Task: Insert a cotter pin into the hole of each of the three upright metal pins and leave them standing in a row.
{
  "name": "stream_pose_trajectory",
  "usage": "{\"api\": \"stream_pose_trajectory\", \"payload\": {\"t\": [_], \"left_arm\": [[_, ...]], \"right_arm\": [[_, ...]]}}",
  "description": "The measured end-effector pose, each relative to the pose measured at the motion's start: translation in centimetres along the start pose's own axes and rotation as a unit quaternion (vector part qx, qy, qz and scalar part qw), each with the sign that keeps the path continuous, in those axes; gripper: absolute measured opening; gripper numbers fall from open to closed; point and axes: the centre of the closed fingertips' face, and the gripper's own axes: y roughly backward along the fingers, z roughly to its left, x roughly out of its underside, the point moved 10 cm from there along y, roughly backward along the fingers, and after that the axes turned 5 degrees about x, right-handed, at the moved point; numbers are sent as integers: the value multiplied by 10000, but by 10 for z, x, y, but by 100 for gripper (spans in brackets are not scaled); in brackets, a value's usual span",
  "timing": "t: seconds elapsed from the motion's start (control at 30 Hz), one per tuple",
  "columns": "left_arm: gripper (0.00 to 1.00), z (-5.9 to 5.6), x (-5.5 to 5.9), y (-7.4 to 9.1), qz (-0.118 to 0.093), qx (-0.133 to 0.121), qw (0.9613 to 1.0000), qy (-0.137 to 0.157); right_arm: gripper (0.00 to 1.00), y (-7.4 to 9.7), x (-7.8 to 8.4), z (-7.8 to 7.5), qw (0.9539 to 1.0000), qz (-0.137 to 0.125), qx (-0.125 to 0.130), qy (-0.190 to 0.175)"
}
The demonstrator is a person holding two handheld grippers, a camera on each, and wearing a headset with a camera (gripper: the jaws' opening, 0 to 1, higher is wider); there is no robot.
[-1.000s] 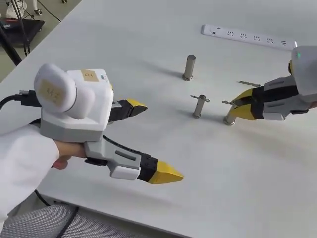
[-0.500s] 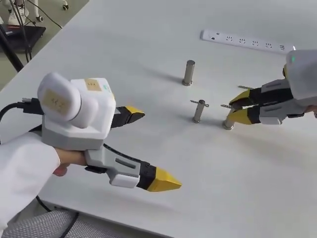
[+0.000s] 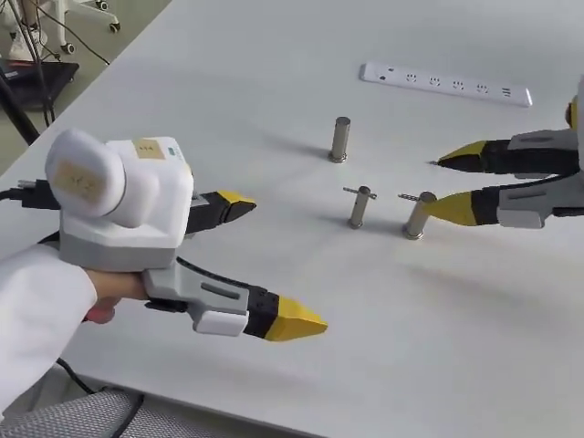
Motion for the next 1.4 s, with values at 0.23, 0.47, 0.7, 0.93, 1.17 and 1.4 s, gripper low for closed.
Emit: {"api": "stream_pose_trajectory", "payload": {"t": [0.23,0.47,0.7,0.93,1.17,1.4], "left_arm": [[99,1,-3,6,-206,-49,9998,71],[99,3,1,10,-203,-81,9997,112],[99,5,4,11,-201,-100,9996,185],[99,4,9,8,-147,48,9994,313],[99,6,17,2,45,136,9992,373],[93,23,1,4,-519,-181,9978,377]], "right_arm": [[61,24,9,29,9975,-110,341,-603],[73,47,22,57,9886,-241,708,-1304],[85,60,39,71,9801,-227,915,-1747],[96,62,50,81,9714,-168,832,-2220],[98,57,55,87,9661,-177,841,-2435],[98,56,56,90,9659,-168,884,-2428]]}}
